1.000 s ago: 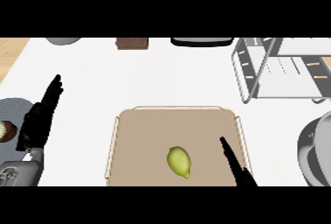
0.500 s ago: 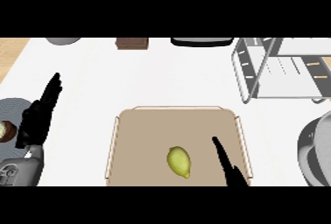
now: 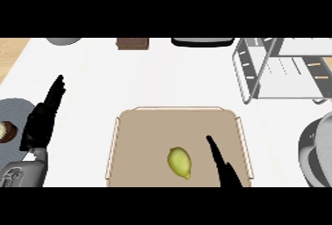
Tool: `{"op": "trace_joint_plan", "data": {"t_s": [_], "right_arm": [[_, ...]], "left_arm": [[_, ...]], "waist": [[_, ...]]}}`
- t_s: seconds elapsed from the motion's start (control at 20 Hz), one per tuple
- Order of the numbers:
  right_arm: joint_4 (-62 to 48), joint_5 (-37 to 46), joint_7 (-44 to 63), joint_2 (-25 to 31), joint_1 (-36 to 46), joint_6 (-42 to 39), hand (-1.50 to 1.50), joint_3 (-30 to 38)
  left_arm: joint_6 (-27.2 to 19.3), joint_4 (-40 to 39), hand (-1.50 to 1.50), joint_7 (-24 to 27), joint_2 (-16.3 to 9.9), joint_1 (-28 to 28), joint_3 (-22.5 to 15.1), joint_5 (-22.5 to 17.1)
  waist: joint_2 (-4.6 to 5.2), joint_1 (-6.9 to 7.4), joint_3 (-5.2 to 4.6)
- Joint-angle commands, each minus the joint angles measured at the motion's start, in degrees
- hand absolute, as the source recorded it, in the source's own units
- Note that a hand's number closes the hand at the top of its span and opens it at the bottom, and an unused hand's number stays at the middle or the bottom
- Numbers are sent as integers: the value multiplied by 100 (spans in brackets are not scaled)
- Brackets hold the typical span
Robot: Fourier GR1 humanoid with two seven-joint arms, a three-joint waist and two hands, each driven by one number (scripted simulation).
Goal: Pick the lemon from the tray and place it in the tiered basket
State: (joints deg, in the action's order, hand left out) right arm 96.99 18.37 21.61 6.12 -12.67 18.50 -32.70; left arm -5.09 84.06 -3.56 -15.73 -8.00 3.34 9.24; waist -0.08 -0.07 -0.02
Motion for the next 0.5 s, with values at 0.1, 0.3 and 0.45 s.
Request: {"op": "trace_joint_plan", "data": {"t_s": [0.1, 0.3, 0.45], "right_arm": [[-535, 108, 180, -370, 583, -113, -150, 143], [-935, 85, -392, -525, 300, 23, -150, -95], [-1029, -20, 22, -602, 937, -115, -150, 100]], "left_arm": [[88, -28, 0, -164, 114, -111, 129, 80], [189, 291, 0, 126, 178, 371, 111, 101], [79, 51, 0, -95, 355, 12, 19, 245]], "waist": [[8, 6, 2], [5, 16, 3], [8, 13, 3]]}}
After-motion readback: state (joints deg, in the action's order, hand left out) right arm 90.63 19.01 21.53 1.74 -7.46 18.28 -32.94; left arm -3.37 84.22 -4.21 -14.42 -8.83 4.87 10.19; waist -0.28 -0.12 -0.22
